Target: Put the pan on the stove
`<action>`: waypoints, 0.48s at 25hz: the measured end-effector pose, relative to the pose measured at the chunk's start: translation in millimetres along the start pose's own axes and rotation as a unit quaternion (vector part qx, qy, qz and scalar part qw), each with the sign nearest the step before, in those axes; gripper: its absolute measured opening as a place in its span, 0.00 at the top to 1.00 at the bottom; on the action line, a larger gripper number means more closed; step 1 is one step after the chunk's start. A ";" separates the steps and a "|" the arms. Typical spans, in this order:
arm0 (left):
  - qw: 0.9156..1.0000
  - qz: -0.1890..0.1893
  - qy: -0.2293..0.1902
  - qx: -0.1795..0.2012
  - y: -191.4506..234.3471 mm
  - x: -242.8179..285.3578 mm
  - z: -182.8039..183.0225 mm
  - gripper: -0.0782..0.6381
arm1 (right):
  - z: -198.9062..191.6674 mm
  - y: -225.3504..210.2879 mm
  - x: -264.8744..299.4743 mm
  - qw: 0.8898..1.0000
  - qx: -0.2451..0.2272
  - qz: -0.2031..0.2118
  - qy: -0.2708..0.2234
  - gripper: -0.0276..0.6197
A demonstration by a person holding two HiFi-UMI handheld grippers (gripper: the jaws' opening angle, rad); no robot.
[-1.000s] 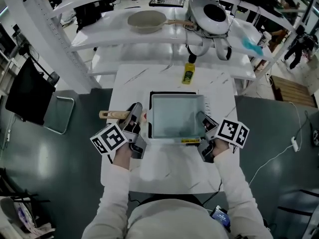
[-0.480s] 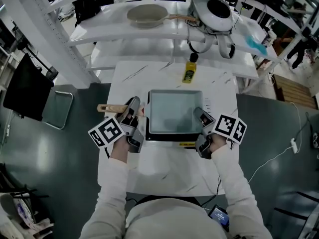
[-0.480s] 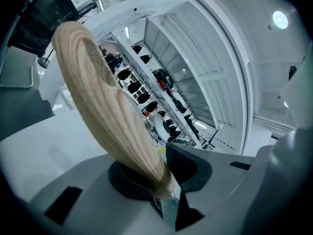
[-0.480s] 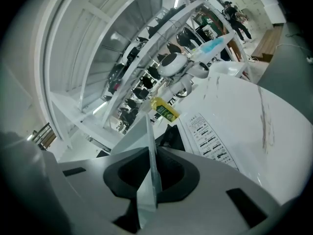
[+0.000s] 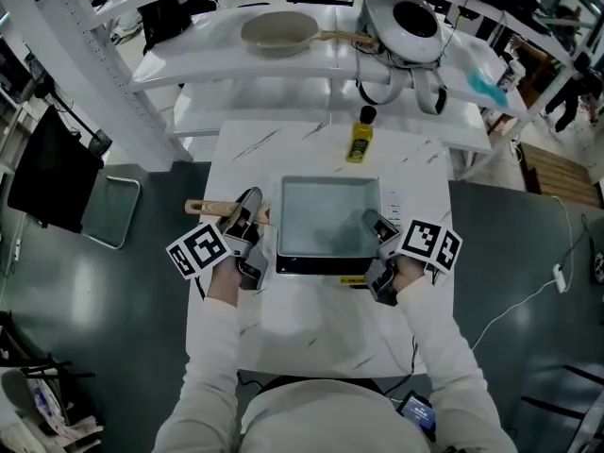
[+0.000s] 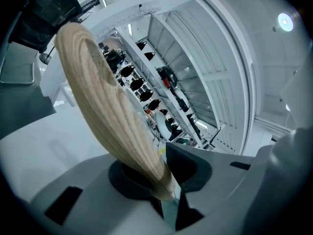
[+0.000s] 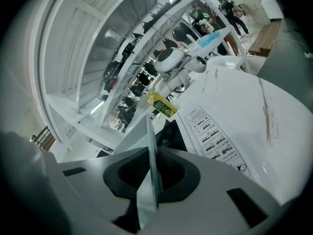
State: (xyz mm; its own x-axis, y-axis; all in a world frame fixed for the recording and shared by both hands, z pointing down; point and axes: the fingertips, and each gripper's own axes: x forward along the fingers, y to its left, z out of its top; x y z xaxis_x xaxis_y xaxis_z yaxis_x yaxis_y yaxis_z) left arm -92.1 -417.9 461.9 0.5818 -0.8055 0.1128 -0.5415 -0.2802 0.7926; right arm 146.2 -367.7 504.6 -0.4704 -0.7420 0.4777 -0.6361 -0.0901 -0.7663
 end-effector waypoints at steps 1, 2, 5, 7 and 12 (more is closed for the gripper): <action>1.000 0.000 0.002 -0.001 1.7 0.7 -1.0 0.76 | -0.8 -1.1 0.5 1.000 0.002 -0.001 0.001 0.86; 1.000 0.000 0.003 -0.003 3.4 1.1 -2.0 0.76 | -1.5 -2.1 0.9 1.000 0.004 -0.001 0.002 0.86; 1.000 0.002 0.006 -0.007 7.6 2.3 -4.3 0.76 | -3.0 -4.1 2.2 1.000 0.013 0.000 0.001 0.86; 1.000 0.005 0.009 -0.010 10.0 3.2 -4.3 0.76 | -4.0 -4.4 3.3 1.000 0.016 0.001 0.003 0.86; 1.000 0.009 0.012 -0.015 16.9 4.4 -4.0 0.76 | -6.9 -4.8 7.0 1.000 0.016 0.002 0.009 0.85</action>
State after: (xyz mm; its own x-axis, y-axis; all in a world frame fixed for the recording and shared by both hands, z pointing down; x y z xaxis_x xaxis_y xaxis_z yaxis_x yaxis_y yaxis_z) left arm -96.3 -424.1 478.2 0.5864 -0.7977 0.1406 -0.5334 -0.2497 0.8082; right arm 141.7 -367.9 514.6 -0.4846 -0.7297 0.4824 -0.6150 -0.1080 -0.7811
